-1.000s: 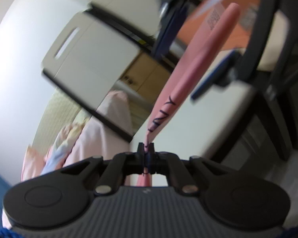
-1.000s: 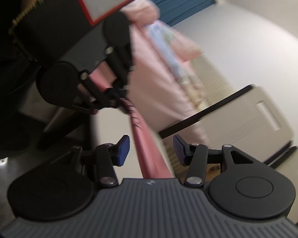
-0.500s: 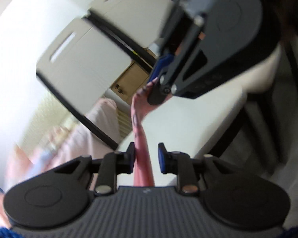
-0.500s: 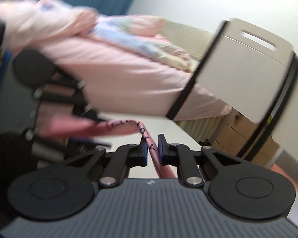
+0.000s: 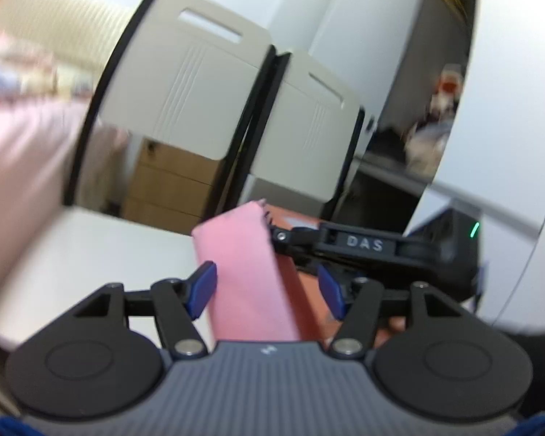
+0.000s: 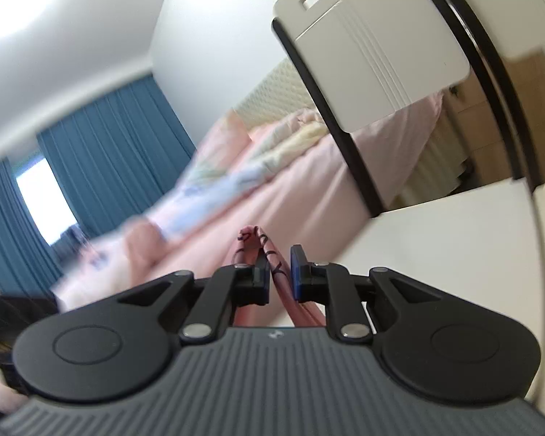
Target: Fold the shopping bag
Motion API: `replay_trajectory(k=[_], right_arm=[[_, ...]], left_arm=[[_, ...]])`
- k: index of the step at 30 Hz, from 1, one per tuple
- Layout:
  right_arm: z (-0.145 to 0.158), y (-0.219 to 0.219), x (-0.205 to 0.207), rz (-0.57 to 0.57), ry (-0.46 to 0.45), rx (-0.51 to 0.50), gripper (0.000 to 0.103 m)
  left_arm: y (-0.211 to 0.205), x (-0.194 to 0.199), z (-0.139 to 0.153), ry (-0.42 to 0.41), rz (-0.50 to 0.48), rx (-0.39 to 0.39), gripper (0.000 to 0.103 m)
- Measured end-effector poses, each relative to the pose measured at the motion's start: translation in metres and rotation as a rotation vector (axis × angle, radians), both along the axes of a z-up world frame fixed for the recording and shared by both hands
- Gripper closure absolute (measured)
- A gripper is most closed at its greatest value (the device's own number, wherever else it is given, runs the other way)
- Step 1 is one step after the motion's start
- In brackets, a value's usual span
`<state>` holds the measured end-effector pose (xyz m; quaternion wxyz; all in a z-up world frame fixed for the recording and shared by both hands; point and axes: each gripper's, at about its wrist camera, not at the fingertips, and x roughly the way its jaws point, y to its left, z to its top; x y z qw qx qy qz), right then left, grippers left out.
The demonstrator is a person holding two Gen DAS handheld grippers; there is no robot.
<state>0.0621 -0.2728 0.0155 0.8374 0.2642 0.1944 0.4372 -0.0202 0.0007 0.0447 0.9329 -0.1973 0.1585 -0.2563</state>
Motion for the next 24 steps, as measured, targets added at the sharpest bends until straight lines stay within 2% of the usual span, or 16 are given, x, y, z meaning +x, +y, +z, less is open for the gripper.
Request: replay_trajectory(k=[2,4,7,10,12,16,20,22,24], right_arm=[[-0.001,-0.007,0.003,0.030,0.021,0.086,0.088],[0.000,-0.009,0.005,0.065,0.028,0.144,0.088],[0.002,-0.005,0.007,0.114,0.029,0.191,0.088],[0.002,-0.006,0.008,0.175,0.053,0.266,0.088],[0.001,-0.007,0.009,0.234,0.081,0.341,0.088],[0.004,-0.007,0.008,0.303,0.099,0.425,0.088],[0.004,-0.004,0.011,0.406,0.133,0.516,0.088],[0.006,-0.001,0.009,0.440,0.131,0.523,0.088],[0.007,0.001,0.009,0.452,0.125,0.502,0.088]], left_arm=[[0.011,0.002,-0.005,0.028,-0.002,-0.091,0.046],[0.020,0.009,-0.008,0.053,-0.007,-0.147,0.046],[0.021,0.007,-0.010,0.046,-0.022,-0.152,0.048],[0.020,0.008,-0.013,0.039,-0.088,-0.184,0.048],[0.021,0.009,-0.015,0.049,-0.115,-0.212,0.046],[0.022,0.014,-0.016,0.056,-0.142,-0.243,0.036],[0.016,0.015,-0.017,0.062,-0.256,-0.265,0.032],[0.009,0.011,-0.017,0.050,-0.280,-0.235,0.037],[0.005,0.006,-0.016,0.024,-0.270,-0.186,0.059]])
